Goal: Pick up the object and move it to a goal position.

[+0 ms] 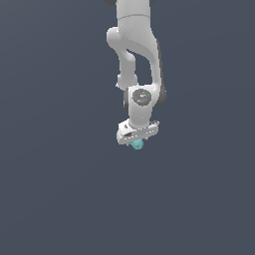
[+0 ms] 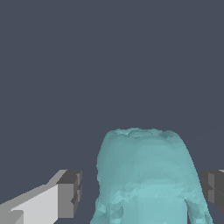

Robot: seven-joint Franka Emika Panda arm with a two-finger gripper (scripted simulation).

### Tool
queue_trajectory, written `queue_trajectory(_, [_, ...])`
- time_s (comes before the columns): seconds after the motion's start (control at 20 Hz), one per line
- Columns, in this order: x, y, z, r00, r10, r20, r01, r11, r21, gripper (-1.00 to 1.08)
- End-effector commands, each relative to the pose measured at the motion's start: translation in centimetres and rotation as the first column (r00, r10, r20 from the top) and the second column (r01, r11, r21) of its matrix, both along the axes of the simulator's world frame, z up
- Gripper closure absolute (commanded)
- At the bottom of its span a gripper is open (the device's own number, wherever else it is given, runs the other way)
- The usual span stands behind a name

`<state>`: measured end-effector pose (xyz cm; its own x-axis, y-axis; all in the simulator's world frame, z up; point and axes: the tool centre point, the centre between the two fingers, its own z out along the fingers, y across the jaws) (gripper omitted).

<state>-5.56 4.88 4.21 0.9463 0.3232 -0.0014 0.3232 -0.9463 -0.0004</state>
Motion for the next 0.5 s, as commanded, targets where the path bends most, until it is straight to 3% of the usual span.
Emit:
queue_trajectory(0.0, [0.07, 0.01, -0.23, 1.0, 0.0, 0.001, 0.0, 1.0, 0.0, -0.92])
queue_trajectory(0.05, [0.07, 0.01, -0.23, 1.0, 0.0, 0.001, 0.0, 1.0, 0.0, 1.08])
queue_trajectory(0.45, [0.07, 0.01, -0.23, 1.0, 0.0, 0.001, 0.0, 1.0, 0.0, 1.08])
